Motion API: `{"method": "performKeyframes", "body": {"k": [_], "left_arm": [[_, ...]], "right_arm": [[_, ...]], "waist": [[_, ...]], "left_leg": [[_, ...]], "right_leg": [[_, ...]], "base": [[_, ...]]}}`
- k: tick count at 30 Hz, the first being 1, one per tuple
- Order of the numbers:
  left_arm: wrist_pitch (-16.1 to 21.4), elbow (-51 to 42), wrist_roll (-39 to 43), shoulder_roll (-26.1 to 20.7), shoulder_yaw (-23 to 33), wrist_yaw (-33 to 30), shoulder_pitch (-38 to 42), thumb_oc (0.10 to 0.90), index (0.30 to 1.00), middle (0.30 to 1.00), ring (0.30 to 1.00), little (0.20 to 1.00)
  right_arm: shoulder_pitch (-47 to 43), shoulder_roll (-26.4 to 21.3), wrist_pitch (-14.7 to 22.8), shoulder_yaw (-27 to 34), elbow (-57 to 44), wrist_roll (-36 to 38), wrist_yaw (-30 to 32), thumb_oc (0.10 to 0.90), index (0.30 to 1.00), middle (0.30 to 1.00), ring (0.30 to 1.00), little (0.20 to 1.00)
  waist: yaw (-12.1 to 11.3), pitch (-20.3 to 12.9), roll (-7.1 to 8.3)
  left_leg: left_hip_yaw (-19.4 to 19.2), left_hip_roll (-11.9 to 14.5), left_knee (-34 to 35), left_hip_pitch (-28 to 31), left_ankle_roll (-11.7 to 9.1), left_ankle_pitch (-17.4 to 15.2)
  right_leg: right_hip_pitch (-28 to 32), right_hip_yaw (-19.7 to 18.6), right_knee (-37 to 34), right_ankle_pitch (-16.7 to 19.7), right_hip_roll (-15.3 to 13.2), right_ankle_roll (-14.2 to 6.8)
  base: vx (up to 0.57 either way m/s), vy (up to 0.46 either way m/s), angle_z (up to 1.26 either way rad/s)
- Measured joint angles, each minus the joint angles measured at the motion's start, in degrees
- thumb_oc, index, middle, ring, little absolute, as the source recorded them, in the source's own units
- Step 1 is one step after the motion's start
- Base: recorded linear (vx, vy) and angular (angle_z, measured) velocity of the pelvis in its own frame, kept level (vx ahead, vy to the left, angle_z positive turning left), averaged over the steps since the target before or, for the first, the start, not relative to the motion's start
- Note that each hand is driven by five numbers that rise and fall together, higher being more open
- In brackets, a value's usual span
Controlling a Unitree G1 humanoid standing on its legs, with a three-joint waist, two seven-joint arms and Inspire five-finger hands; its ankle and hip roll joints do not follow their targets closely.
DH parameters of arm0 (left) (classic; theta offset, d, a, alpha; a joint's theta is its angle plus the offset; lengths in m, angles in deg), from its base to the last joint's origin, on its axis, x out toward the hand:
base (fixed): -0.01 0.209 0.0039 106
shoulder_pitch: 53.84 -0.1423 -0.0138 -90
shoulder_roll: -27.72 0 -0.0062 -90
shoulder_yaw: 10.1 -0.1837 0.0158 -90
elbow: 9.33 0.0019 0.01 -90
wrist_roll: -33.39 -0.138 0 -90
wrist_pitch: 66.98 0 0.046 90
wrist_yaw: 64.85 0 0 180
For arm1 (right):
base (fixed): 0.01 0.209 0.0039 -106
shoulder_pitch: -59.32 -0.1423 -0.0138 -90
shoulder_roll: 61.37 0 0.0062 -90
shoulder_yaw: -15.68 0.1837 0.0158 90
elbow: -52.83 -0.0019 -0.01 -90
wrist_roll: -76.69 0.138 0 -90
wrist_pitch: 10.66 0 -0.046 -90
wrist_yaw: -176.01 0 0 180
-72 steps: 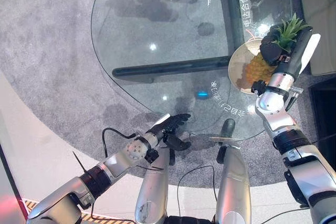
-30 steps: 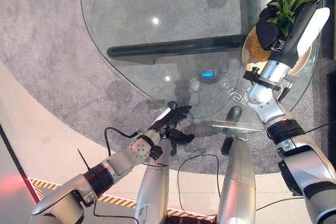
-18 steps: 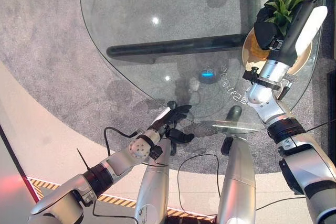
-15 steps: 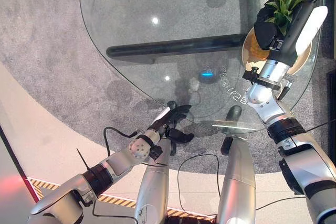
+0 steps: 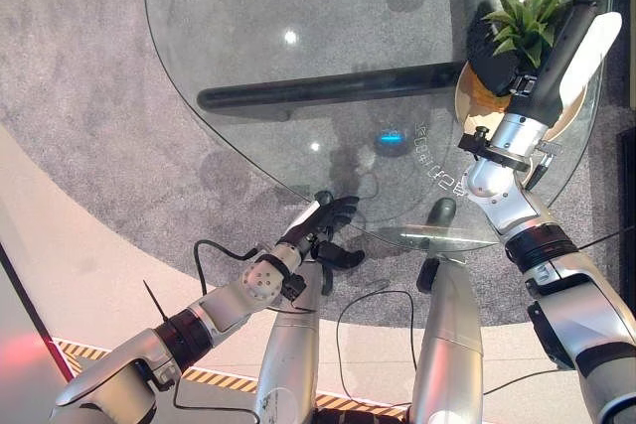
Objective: Pick up the fruit to the plate
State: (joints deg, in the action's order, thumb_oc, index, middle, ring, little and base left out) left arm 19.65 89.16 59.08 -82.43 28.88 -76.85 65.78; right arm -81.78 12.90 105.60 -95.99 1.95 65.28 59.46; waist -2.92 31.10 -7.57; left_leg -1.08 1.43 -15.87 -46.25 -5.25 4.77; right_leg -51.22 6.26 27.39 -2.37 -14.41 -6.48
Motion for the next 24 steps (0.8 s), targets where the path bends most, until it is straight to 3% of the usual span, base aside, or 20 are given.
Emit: {"method": "performKeyframes", "body": {"k": [6, 24], "left_arm": [[0.0, 0.0, -0.1, -0.2, 0.0, 0.1, 0.0, 0.800, 0.900, 0.900, 0.900, 0.900], [0.0, -0.7, -0.9, -0.3, 2.3, 0.2, -1.0, 0.800, 0.900, 0.900, 0.900, 0.900]], "right_arm": [[1.3, 0.0, -0.3, 0.0, -0.3, -0.2, 0.4, 0.800, 0.900, 0.900, 0.900, 0.900], [8.2, -0.1, -7.2, 0.1, -7.1, -5.1, 1.0, 0.800, 0.900, 0.900, 0.900, 0.900]], "waist": [[0.2, 0.0, 0.00], [1.9, 0.0, 0.02]], "left_leg": [[-0.2, 0.0, 0.0, 0.1, 0.0, 0.0], [-0.5, 0.0, 0.1, 1.2, 0.4, 0.2]], "right_leg": [[0.5, -0.2, -0.9, 0.7, 0.1, -0.1], [3.0, -0.1, -4.4, 2.9, 0.4, -0.6]], "base": [[-0.01, 0.002, -0.01], [0.00, 0.000, 0.00]]}}
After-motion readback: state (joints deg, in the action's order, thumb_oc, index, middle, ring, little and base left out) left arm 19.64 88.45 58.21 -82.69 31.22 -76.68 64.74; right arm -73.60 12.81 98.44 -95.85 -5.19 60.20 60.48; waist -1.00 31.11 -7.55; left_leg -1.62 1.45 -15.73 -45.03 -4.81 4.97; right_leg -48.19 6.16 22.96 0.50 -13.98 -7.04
